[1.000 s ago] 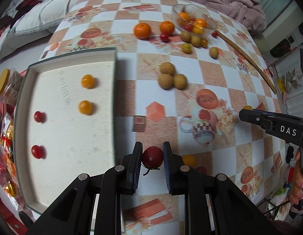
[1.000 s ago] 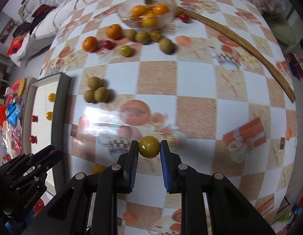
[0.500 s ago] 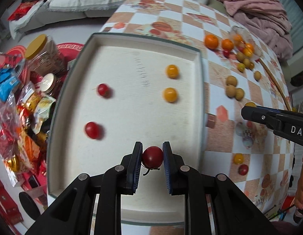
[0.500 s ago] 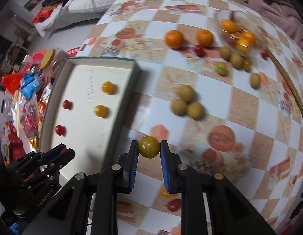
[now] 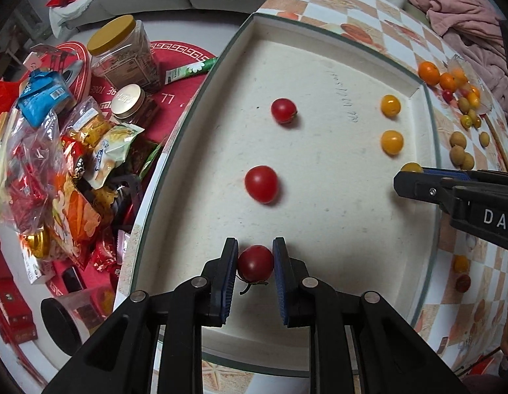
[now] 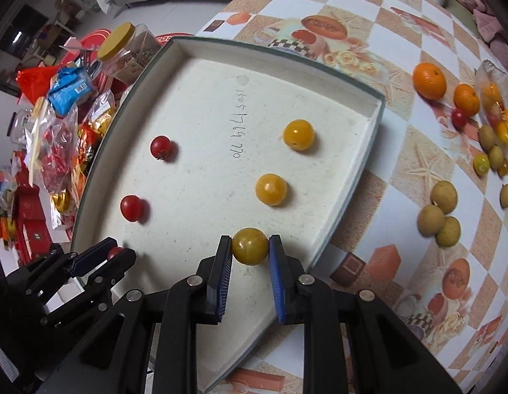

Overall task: Organize fruits
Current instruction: 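Carry both tomatoes into the white tray and open both tools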

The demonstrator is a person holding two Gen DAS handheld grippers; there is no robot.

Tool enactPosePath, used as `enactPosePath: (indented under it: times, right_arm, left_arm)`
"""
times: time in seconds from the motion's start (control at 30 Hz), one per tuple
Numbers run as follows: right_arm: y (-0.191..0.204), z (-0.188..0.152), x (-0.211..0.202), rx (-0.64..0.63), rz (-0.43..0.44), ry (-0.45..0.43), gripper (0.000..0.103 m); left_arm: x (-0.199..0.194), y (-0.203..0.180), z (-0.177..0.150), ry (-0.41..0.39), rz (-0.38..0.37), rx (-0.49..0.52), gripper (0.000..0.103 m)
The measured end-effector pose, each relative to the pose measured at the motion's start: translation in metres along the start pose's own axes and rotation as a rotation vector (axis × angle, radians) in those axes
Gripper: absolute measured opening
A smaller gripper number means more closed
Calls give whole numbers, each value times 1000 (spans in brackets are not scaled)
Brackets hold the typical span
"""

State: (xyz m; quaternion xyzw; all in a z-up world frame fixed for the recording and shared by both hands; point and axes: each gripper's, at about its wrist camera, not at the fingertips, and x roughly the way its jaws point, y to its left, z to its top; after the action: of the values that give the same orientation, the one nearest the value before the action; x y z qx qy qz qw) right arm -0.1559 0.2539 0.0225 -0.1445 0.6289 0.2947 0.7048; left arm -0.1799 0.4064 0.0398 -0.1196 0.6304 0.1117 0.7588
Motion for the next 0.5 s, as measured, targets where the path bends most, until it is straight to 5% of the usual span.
enactPosePath:
  times: [0.33, 0.37, 0.43, 0.5]
  right_arm:
    - [2, 3, 17, -16, -27, 41, 30]
    - [3, 3, 16, -17, -26, 38, 42]
    - [6, 4, 18, -23, -17, 38, 57]
    - [10, 4, 18, -32, -16, 39, 63]
  left_arm:
    - [8, -4, -3, 10, 48, 51, 26]
    - [8, -4, -3, 10, 63, 54, 30]
    - [5, -3, -3, -6, 80, 46, 72]
    - [1, -1, -3, -28, 85, 42, 73]
